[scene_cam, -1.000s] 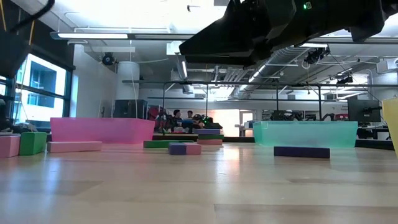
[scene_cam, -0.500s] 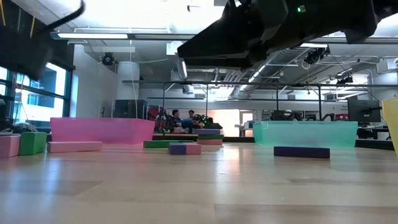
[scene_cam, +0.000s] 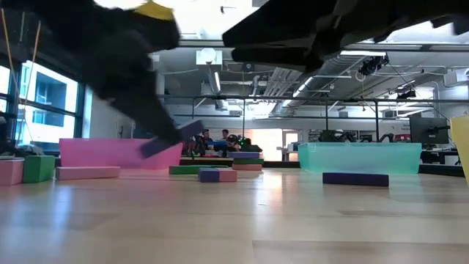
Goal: Sort blocks
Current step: Put the blue block into the red bin
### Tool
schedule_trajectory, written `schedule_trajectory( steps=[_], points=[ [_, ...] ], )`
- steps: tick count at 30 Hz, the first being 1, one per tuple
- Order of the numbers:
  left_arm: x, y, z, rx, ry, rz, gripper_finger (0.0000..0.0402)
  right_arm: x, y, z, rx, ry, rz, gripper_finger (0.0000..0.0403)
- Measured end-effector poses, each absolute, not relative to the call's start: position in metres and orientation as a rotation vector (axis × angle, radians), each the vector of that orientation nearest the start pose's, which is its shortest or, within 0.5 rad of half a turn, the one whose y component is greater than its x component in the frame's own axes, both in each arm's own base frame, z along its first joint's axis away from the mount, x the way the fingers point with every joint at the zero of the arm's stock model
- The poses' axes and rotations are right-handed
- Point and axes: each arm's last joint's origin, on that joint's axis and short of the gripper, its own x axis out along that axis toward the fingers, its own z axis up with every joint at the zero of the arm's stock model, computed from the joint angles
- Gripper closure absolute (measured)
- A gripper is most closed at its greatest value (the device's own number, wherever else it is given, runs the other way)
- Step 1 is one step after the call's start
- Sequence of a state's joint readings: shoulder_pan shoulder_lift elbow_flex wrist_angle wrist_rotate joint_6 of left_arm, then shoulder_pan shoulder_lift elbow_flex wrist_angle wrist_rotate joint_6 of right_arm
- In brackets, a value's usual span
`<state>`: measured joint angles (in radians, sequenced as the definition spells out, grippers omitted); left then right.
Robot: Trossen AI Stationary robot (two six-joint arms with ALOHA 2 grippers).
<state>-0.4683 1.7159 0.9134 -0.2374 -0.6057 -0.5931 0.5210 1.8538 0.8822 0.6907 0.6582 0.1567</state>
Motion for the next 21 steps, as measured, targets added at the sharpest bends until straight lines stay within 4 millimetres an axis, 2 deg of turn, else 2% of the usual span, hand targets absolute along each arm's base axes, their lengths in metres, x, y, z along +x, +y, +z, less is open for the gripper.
schedule_trajectory(
  steps=[4,8,14,17,21],
  points=[
    [0.301,-0.082,0.167,-0.002,0.813,0.479,0.0335,0.322,0.176,0.164,-0.023,0.204,-0.224,0.0242],
    [0.293,-0.033,0.188,0.011,0.865,0.599,0.0335,0.321,0.177,0.164,-0.037,0.203,-0.234,0.0242],
    [0.260,0.039,0.222,-0.096,0.922,0.797,0.0335,0.324,0.172,0.164,-0.041,0.205,-0.242,0.0242],
    [0.239,0.076,0.225,-0.191,1.012,0.883,0.0335,0.325,0.172,0.164,-0.039,0.207,-0.237,0.0242],
    [0.211,0.125,0.219,-0.306,1.130,1.005,0.0335,0.325,0.172,0.164,-0.041,0.207,-0.237,0.0242]
  ],
)
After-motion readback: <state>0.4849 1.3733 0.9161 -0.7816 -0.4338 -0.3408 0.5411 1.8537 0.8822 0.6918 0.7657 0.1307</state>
